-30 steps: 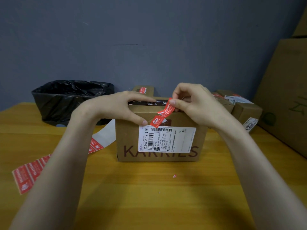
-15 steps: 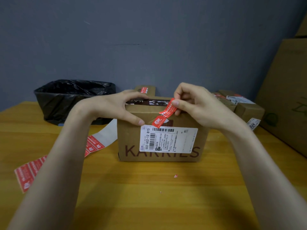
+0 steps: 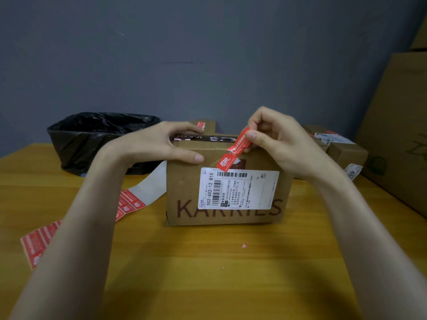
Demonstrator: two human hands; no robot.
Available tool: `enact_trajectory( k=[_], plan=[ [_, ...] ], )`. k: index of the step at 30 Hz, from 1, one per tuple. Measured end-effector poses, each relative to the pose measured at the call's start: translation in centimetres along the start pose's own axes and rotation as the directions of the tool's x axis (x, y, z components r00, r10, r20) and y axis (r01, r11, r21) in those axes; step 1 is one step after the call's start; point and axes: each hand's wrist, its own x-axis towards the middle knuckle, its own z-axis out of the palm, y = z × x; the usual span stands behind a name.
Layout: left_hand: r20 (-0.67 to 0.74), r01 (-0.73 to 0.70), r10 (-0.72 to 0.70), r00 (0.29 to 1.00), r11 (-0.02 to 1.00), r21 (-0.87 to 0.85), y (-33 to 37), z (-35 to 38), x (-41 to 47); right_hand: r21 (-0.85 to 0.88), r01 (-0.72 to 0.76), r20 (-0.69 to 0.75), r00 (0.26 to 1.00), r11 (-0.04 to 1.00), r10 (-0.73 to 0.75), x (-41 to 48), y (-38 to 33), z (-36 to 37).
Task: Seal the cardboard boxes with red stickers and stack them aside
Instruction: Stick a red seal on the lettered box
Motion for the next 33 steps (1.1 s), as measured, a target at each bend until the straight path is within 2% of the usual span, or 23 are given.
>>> enact_trajectory(
  k=[6,10,16,21,26,33],
  plan=[
    [-0.149,-0.062,0.049,0.988,0.994,-0.090,1.5,0.2,-0.5,0.054,0.046,-0.263,0.964,0.997,-0.031,0.2,-0.1,-0.5],
    [-0.104,0.074,-0.102,0.989,0.966,-0.249,1.7,1.2,-0.1,0.016,-0.003,-0.393,0.919,1.000,0.009,0.2,-0.3,0.0],
    [0.048,0.327,-0.329,0.943,0.891,-0.315,-0.8,2.1,0.8,-0.032,-0.163,-0.365,0.920,0.986,0.140,0.5,1.2,0.9],
    [0.135,0.381,-0.357,0.924,0.873,-0.304,-2.0,2.0,1.0,-0.041,-0.212,-0.343,0.921,0.976,0.186,0.7,1.4,1.4],
    [0.105,0.332,-0.316,0.943,0.921,-0.206,-1.3,2.0,1.5,-0.054,-0.217,-0.349,0.919,0.975,0.185,0.6,1.3,1.5],
    [0.123,0.269,-0.246,0.961,0.933,-0.239,-1.2,1.6,1.2,-0.052,-0.217,-0.369,0.911,0.975,0.183,0.5,1.0,1.8]
  ],
)
